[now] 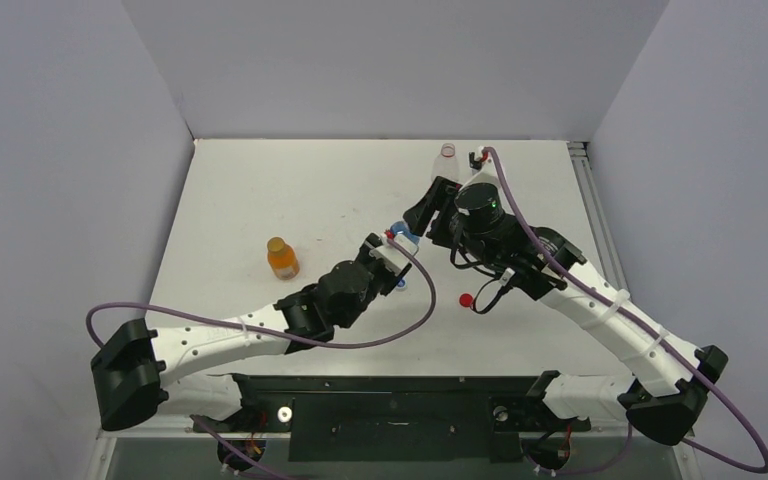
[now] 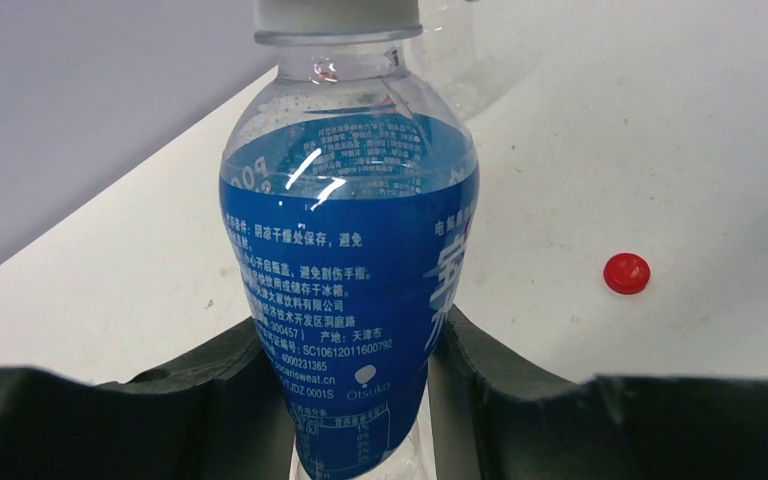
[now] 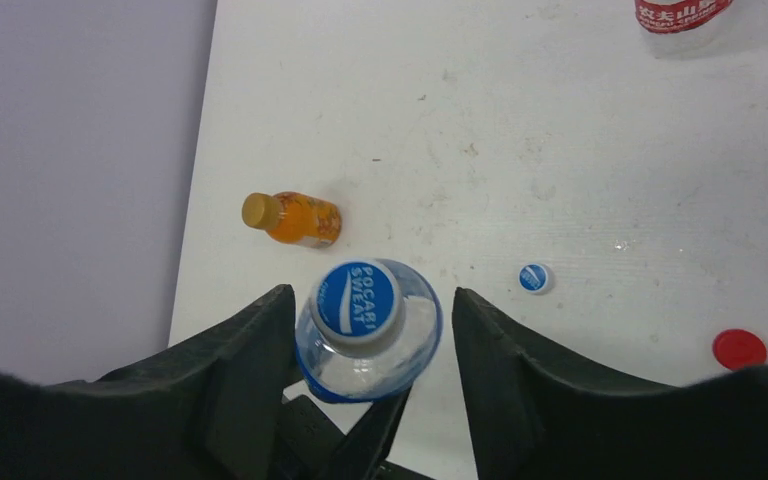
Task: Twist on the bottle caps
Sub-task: Screw the bottle cap onto the plastic bottle.
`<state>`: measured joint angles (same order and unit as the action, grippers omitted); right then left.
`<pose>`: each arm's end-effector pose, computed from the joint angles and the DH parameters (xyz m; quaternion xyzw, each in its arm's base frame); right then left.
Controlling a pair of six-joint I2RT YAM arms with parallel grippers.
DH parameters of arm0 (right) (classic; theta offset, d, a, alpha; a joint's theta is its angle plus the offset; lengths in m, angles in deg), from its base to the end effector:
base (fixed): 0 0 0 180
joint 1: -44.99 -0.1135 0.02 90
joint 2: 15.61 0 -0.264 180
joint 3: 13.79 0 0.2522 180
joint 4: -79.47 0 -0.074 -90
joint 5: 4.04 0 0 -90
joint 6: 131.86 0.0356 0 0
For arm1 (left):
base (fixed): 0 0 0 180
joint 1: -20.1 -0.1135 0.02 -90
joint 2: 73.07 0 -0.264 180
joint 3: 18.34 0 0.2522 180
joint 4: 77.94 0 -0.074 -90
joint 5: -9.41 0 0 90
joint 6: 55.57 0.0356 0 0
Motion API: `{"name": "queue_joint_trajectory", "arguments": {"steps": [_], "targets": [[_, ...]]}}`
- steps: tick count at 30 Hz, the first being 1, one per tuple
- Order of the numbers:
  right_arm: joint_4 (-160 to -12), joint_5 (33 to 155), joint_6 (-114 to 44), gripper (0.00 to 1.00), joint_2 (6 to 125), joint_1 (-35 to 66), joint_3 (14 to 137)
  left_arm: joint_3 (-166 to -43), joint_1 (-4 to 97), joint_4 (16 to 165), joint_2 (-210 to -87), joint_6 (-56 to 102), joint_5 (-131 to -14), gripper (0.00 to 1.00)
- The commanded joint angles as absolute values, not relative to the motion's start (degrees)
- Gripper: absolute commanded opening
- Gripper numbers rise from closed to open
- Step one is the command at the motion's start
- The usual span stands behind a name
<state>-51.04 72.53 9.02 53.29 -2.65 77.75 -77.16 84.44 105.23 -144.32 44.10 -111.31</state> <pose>0.1777 0.1826 0.4078 0.0851 0.8440 0.3290 0.4149 0.1397 -0.2487 0.2924 0.3052 0.6900 -0.1075 0.6475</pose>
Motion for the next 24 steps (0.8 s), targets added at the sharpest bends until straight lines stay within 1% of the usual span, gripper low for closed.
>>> {"name": "queue_joint_trajectory", "arguments": {"steps": [1, 2, 3, 4, 5, 6, 7, 8, 9, 10, 11, 12, 14, 17, 20, 24], "targets": [[-48.85, 74.10, 6.93, 0.62, 50.97, -1.73, 82.38, -81.03, 80.55, 106.39, -140.75, 42.51, -106.34, 0.00], [-49.04, 75.02, 5.96, 0.66, 50.51, -1.00, 83.37, -80.87, 79.55, 104.95, -139.67, 40.82, -99.44, 0.00], [-49.69, 77.69, 4.05, 0.67, 49.50, 1.06, 83.72, -80.30, 77.37, 102.70, -139.07, 39.91, -95.91, 0.00], [-50.12, 79.32, 3.15, 0.69, 48.98, 2.15, 84.01, -79.93, 74.76, 101.83, -137.76, 37.75, -88.68, 0.00], [-51.72, 83.47, 1.28, 0.69, 47.80, 4.53, 83.87, -78.97, 73.32, 100.62, -137.19, 36.45, -84.90, 0.00], [-52.54, 86.12, 0.28, 0.70, 47.30, 5.78, 83.48, -78.56, 70.41, 100.13, -136.01, 35.26, -76.55, 0.00], [-53.58, 90.42, -2.32, 0.70, 46.43, 7.50, 83.34, -77.86, 68.99, 99.56, -135.44, 33.83, -72.64, 0.00], [-54.00, 92.19, -3.77, 0.70, 46.08, 8.05, 83.02, -77.39, 66.12, 99.64, -134.50, 31.25, -64.54, 0.00], [-54.78, 96.07, -6.69, 0.70, 45.54, 8.64, 82.76, -76.69, 64.64, 100.38, -134.15, 30.07, -60.57, 0.00], [-54.99, 98.22, -8.28, 0.69, 45.33, 8.75, 82.23, -76.46, 61.98, 100.84, -133.74, 27.32, -52.74, 0.00], [-55.33, 102.52, -10.98, 0.69, 45.13, 8.90, 81.88, -76.02, 60.86, 102.55, -133.64, 25.86, -48.82, 0.00], [-55.71, 104.79, -12.23, 0.69, 44.84, 8.93, 80.89, -75.62, 58.77, 105.20, -133.55, 22.49, -41.63, 0.00], [-57.42, 110.00, -14.48, 0.68, 44.11, 8.88, 78.75, -74.97, 56.68, 110.81, -133.89, 16.40, -32.74, 0.00], [-60.94, 115.25, -15.38, 0.68, 43.17, 8.79, 76.45, -73.88, 55.76, 119.80, -134.70, 8.09, -24.22, 0.00], [-62.82, 117.17, -15.19, 0.67, 43.12, 8.61, 75.21, -72.62, 55.70, 128.23, -135.61, 0.56, -21.60, 0.00], [-64.37, 117.75, -15.14, 0.66, 43.79, 6.67, 75.04, -72.28, 55.77, 131.69, -136.67, -3.10, -19.93, 0.00]]}}
